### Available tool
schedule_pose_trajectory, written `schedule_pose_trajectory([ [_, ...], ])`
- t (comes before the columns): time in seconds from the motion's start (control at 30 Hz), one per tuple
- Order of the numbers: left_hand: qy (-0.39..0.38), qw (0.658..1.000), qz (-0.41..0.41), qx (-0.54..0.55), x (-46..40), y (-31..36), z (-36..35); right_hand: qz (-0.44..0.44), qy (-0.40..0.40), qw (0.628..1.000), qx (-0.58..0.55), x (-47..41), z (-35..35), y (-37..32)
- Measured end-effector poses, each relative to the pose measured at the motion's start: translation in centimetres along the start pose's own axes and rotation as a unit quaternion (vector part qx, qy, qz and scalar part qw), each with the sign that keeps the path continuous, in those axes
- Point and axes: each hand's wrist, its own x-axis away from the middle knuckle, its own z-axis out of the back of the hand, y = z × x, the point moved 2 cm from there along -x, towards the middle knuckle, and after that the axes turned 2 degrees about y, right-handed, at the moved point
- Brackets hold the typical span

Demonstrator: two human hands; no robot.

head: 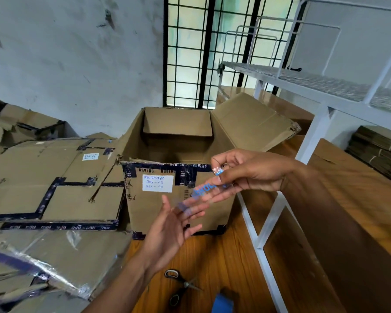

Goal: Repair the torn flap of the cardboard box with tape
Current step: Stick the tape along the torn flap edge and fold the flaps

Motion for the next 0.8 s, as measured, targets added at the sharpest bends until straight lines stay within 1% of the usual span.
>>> schedule_pose_trajectory([
  [0.1, -0.009, 0.996, -0.008, 0.087, -0.4, 0.5, -0.6, -0.004, -0.002, 1.0, -0.018, -0.2, 0.0, 0.3],
  [0.3, -0.002, 0.987, -0.037, 0.158, -0.1, 0.9, -0.7, -0.014, 0.011, 0.999, -0.041, 0.0, 0.7, 0.9],
  [0.47, 0.002, 0.99, -0.059, 0.126, 0.0, 1.5, -0.4, -0.027, 0.025, 0.998, -0.052, -0.2, 1.1, 1.5],
  [0.6, -0.003, 0.993, -0.056, 0.102, -0.1, 1.9, -0.2, -0.034, 0.034, 0.998, -0.047, -0.5, 1.2, 1.7],
  [0.8, 0.022, 0.996, -0.055, 0.067, -0.3, 1.9, 0.4, -0.038, 0.033, 0.997, -0.058, -0.7, 1.4, 2.2],
])
